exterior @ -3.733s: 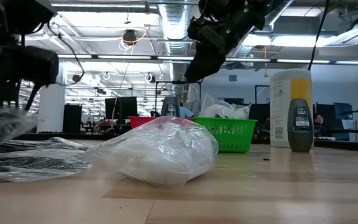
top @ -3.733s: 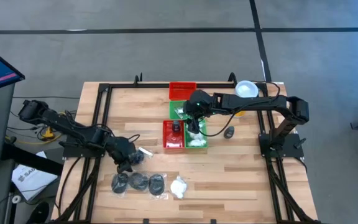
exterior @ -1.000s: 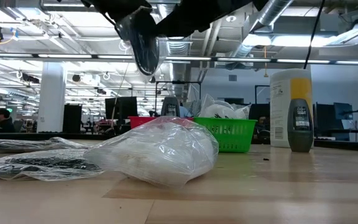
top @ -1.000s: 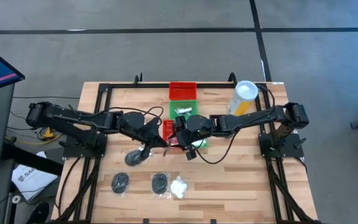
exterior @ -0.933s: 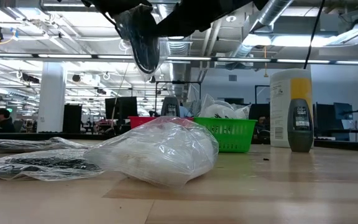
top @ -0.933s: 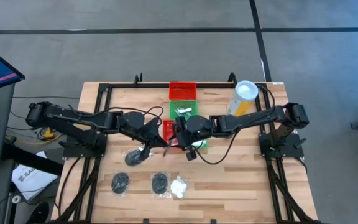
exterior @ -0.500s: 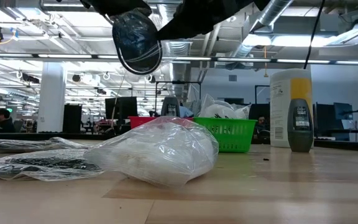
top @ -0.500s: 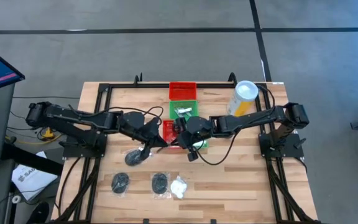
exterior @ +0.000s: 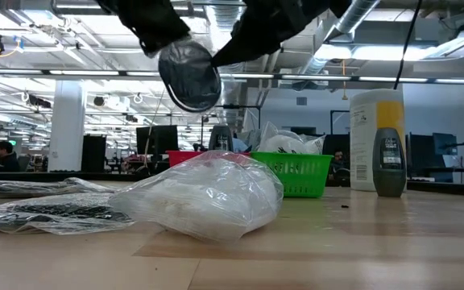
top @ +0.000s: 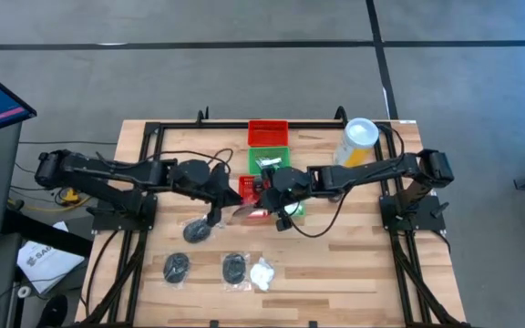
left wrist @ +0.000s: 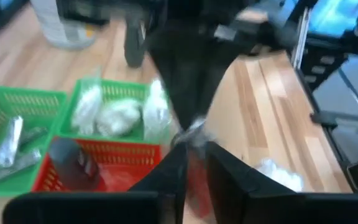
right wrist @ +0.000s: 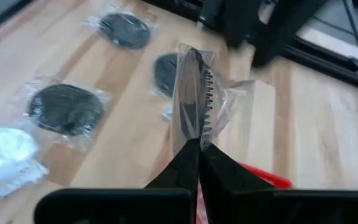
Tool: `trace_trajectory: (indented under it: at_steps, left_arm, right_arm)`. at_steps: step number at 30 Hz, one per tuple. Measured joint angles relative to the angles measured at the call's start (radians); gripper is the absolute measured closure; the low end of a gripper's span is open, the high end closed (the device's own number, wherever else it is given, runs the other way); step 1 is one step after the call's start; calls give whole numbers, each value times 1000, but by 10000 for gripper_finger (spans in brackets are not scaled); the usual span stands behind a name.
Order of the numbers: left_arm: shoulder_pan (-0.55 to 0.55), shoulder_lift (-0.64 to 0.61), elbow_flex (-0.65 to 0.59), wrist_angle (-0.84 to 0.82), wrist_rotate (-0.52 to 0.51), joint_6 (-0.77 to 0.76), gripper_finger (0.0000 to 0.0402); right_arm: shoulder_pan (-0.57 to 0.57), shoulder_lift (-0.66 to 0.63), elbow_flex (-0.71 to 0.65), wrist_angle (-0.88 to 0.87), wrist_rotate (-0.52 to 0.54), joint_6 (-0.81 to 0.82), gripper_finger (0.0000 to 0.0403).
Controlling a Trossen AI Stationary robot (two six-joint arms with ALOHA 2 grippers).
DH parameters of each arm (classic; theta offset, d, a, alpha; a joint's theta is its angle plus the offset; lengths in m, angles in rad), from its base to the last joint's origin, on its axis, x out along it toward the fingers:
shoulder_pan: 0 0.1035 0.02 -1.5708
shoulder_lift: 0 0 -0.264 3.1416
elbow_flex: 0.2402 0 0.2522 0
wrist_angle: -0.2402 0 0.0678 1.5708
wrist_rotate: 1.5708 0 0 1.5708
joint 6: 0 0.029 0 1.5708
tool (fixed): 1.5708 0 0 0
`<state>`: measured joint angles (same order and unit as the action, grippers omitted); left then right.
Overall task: Pick & Place Travel size toiletries
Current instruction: Put the black hairbrush into the top red bin
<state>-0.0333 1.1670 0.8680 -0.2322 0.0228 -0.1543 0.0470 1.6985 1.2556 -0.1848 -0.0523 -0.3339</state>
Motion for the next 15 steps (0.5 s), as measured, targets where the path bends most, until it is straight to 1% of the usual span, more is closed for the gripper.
trace_trajectory:
  at_steps: [6, 15]
  left_arm:
    - [6, -77, 0, -39, -17, 0, 329]
    - [-13, -69, 0, -42, -16, -3, 332]
  right_arm:
    - [-40, 0, 0, -11, 0, 10, 403]
    - [-145, -3, 0, 1, 2, 65, 403]
